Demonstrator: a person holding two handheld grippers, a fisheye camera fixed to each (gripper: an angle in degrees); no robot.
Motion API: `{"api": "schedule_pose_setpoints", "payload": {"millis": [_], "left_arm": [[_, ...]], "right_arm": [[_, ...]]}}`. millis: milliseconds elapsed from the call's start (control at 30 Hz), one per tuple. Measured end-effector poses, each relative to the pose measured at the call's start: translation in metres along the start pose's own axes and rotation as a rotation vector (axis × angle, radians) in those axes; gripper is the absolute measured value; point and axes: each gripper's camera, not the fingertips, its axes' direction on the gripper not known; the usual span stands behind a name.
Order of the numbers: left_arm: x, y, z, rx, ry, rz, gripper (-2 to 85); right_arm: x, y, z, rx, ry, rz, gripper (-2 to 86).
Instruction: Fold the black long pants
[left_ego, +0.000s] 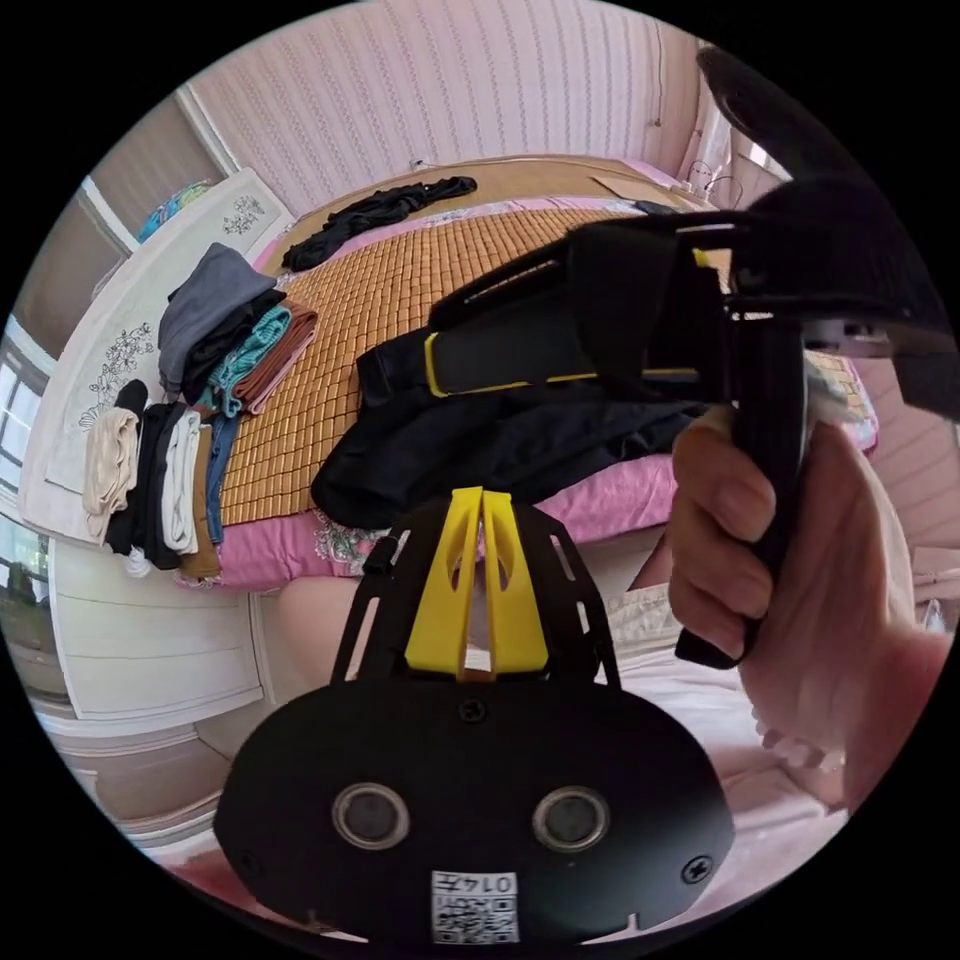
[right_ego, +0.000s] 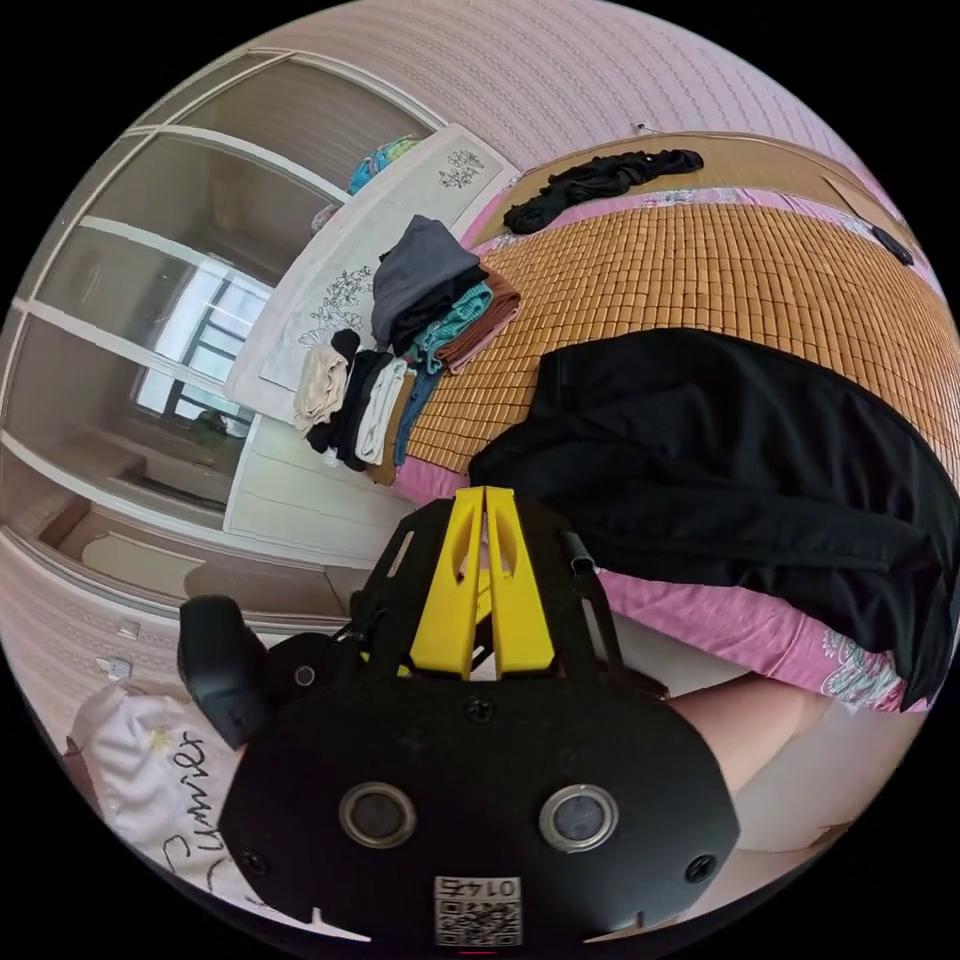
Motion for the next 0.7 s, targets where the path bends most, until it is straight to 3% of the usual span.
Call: {"api": "schedule_pose_setpoints", "payload": {"millis": [133,467,567,700], "left_arm": [[0.013,0.006,-0.008,0.073,0.194,0.108,-0.8],[0.038,0.008,0.007,0.001,0.054,-0.01,-0.8],[0.048,0.006,0.017,-0.03,-0.036,-0.017,-0.8],[0.058,0.002,0.031,-0.09,-0.03,0.013,-0.8]], "right_arm": [[-0.013,-0.004,0.005,0.001,0.031,-0.074,-0.3],[-0.001,-0.017,0.016,0.003,-0.035,-0.094,-0.4],[0.016,-0.026,0.031,-0.078,-0.084,-0.036,-0.6],[0.026,-0.034,0.044,-0.123,-0.13,-0.024,-0.8]]}}
